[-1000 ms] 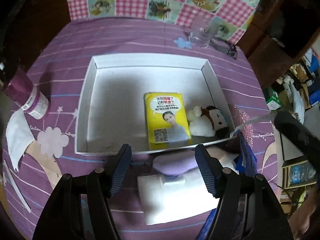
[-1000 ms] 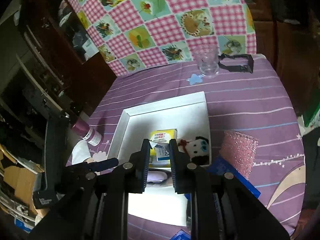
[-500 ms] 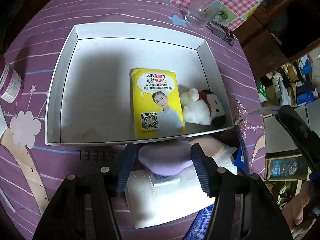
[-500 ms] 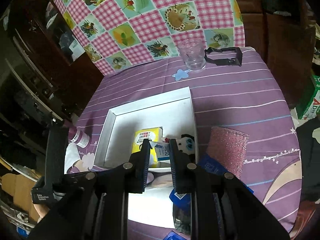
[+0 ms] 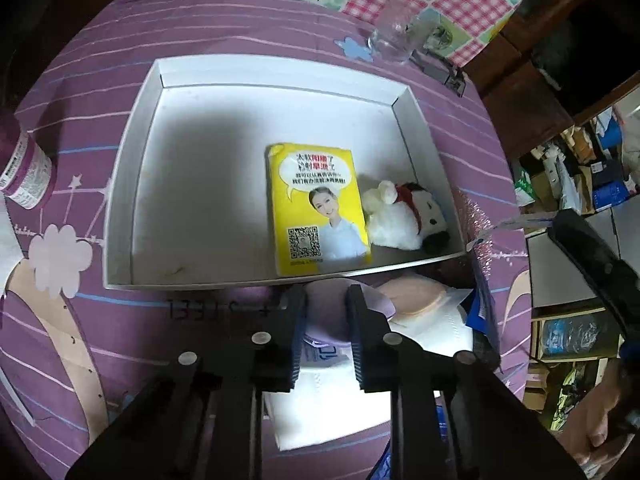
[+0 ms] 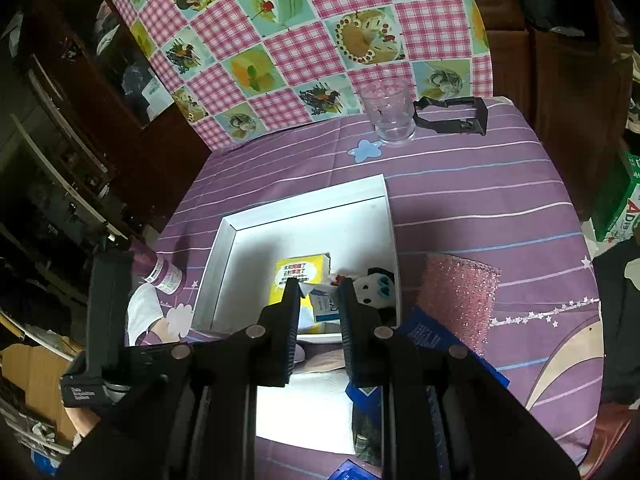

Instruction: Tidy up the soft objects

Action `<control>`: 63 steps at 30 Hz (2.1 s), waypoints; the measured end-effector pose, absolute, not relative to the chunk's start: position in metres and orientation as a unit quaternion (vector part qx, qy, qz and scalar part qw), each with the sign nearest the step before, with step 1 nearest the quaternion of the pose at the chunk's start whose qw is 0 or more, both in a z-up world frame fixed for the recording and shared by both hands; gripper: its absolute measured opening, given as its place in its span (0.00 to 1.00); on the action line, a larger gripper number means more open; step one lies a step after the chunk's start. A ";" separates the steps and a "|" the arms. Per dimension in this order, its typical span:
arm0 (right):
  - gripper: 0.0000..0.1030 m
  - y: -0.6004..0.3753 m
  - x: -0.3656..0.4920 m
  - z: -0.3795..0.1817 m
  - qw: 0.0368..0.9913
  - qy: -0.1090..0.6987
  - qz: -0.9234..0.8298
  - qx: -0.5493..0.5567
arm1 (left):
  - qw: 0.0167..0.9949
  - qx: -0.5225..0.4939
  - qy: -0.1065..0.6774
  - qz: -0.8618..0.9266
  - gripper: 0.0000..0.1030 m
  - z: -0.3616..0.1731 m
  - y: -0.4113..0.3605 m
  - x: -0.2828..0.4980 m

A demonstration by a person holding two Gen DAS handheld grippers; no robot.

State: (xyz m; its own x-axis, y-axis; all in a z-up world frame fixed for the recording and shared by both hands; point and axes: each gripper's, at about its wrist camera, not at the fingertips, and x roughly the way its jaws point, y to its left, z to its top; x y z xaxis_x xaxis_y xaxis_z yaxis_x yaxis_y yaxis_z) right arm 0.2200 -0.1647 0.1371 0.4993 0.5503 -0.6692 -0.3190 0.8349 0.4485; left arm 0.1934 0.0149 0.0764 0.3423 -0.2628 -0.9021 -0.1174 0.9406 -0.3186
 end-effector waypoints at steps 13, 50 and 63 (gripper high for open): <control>0.20 -0.137 0.212 0.137 0.859 0.433 0.253 0.104 | 0.855 -0.192 0.479 -0.053 0.17 0.126 0.042 0.168; 0.20 -0.074 0.244 0.119 0.832 0.470 0.278 0.095 | 0.903 -0.067 0.424 0.011 0.17 0.092 0.055 0.185; 0.20 -0.076 0.249 0.108 0.816 0.501 0.273 0.088 | 0.879 -0.067 0.469 -0.049 0.17 0.051 0.066 0.193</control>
